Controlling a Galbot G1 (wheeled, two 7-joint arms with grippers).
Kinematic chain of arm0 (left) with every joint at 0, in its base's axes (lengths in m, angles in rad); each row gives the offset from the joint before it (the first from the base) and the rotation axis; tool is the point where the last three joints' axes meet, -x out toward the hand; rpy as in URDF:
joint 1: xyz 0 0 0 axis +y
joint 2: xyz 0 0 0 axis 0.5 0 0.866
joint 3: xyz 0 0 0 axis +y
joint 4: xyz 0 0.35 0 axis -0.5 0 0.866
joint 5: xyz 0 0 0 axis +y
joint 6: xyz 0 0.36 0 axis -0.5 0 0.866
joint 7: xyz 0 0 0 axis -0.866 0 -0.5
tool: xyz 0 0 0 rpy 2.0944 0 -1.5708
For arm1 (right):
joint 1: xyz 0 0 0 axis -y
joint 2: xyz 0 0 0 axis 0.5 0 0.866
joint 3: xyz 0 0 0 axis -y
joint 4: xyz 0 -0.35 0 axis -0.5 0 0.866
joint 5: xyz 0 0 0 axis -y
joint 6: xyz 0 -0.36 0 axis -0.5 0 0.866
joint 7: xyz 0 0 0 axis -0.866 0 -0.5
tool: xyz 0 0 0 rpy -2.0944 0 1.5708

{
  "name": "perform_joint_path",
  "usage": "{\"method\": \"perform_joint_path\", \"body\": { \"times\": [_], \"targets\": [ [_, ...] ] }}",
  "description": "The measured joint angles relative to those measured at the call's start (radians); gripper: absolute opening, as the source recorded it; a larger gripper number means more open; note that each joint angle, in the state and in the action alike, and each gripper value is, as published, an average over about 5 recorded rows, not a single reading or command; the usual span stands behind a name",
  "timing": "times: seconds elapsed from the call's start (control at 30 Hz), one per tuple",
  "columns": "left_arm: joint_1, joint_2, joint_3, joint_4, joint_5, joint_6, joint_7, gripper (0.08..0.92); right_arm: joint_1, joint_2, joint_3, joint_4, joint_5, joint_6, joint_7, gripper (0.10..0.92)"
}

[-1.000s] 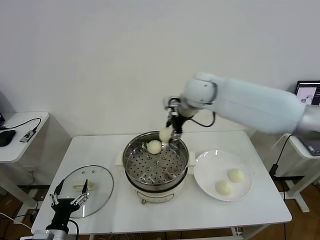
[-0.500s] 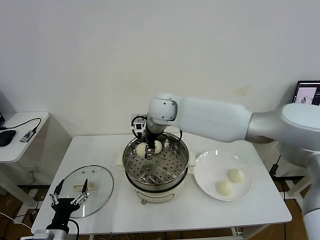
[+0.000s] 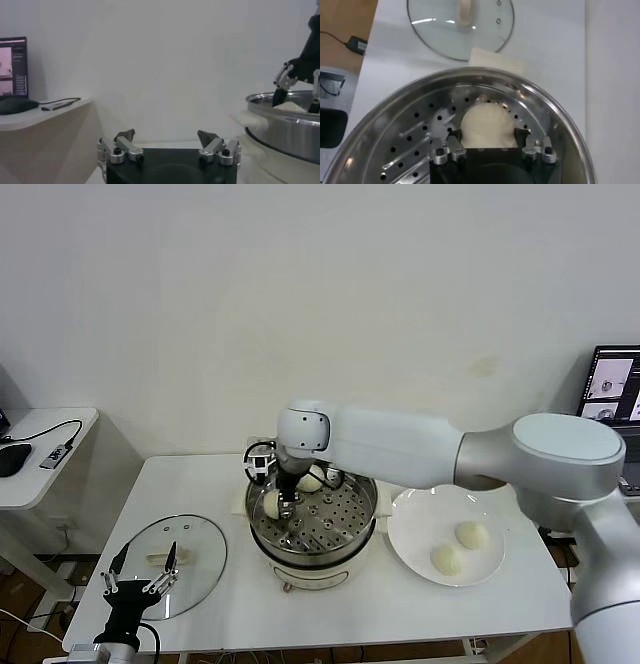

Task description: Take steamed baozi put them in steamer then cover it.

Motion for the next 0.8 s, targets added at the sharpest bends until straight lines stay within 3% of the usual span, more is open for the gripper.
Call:
{"method": "perform_joint_path", "body": {
  "times": [0.17, 0.47, 0.8],
  "targets": [
    [0.0, 0.0, 0.0, -0.003, 0.0, 0.0, 0.0, 0.823, 0.012, -0.014, 0.005, 0.011, -0.004, -0.001, -0.011, 0.818],
    [-0.007, 0.001, 0.002, -0.009, -0.001, 0.004, -0.001, 0.823, 0.126, -0.116, 0.009, 0.093, -0.006, 0.018, -0.07, 0.823],
    [-0.007, 0.01, 0.009, -0.016, -0.001, 0.011, -0.001, 0.823, 0.258, -0.378, -0.055, 0.268, -0.1, 0.108, -0.189, 0.823]
  ]
}}
